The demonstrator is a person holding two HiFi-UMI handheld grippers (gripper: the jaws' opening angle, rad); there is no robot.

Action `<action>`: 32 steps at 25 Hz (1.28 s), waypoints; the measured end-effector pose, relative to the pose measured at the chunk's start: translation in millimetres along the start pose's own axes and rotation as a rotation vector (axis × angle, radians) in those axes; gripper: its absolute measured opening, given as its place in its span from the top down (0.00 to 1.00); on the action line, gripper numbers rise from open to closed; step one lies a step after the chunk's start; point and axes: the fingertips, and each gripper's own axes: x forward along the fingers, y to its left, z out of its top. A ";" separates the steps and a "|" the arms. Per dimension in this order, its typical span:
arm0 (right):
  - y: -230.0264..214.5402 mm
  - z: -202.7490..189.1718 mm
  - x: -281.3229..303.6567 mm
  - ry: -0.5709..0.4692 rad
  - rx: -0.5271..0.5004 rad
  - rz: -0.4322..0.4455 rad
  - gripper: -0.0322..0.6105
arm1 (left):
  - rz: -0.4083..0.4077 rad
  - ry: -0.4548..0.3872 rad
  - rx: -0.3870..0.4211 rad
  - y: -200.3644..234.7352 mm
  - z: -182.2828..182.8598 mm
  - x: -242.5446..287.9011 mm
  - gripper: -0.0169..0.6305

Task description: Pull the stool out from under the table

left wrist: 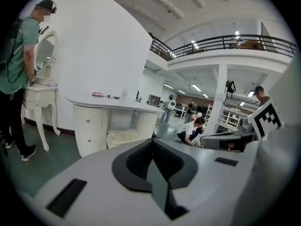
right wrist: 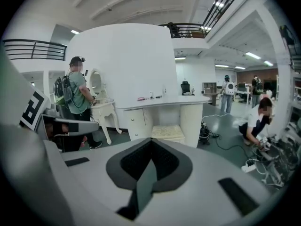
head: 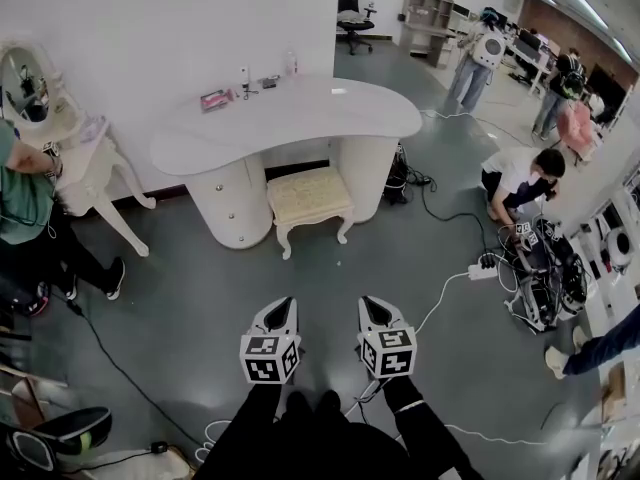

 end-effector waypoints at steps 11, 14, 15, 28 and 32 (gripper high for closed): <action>-27.8 -6.5 -4.0 0.030 0.032 -0.028 0.95 | 0.052 0.013 0.010 -3.0 -2.6 7.6 0.96; -31.5 -7.3 -5.5 0.026 0.028 -0.017 0.95 | 0.051 0.010 0.025 -9.0 -2.2 11.8 0.96; -33.4 -6.5 -6.2 0.022 0.024 -0.016 0.95 | 0.051 0.006 0.029 -11.4 -0.7 13.5 0.96; -60.5 14.1 -0.5 -0.005 0.007 -0.044 0.95 | 0.075 -0.005 0.048 -18.1 16.3 31.9 0.95; -63.6 13.8 4.1 0.003 -0.003 -0.040 0.95 | 0.079 -0.001 0.045 -16.8 16.7 35.3 0.93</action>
